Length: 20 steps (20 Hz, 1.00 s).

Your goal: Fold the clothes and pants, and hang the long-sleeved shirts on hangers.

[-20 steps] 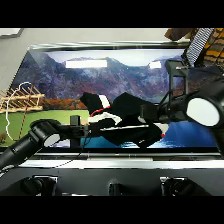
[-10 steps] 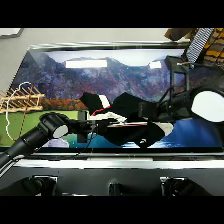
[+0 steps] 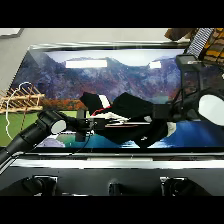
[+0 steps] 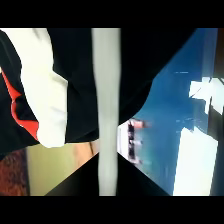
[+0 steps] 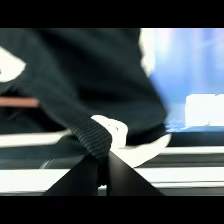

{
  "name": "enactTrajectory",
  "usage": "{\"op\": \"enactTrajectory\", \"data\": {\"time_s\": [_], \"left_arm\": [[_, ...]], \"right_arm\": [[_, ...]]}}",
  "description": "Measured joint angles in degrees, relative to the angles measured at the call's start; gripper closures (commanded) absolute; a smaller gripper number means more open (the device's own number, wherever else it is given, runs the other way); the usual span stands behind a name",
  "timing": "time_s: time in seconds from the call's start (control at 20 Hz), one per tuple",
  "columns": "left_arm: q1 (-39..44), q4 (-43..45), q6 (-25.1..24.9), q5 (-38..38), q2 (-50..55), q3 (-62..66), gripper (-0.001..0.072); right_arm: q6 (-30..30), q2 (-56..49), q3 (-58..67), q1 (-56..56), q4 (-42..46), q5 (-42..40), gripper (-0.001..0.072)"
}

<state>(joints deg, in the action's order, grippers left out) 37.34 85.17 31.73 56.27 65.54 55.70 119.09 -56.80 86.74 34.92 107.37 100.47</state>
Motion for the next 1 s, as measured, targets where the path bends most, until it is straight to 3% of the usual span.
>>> {"op": "enactTrajectory", "data": {"time_s": [0.55, 1.0], "left_arm": [[1.4, -5.4, -3.5, -2.3, 4.5, 2.2, 0.0675], [3.3, -8.3, -3.7, -6.6, 7.8, 4.3, 0.0675]], "right_arm": [[0.6, -0.2, 0.0, 0.0, -7.9, -5.6, 0.0658], [-0.5, -0.5, 0.0, 0.0, -10.2, -2.5, 0.0651]]}}
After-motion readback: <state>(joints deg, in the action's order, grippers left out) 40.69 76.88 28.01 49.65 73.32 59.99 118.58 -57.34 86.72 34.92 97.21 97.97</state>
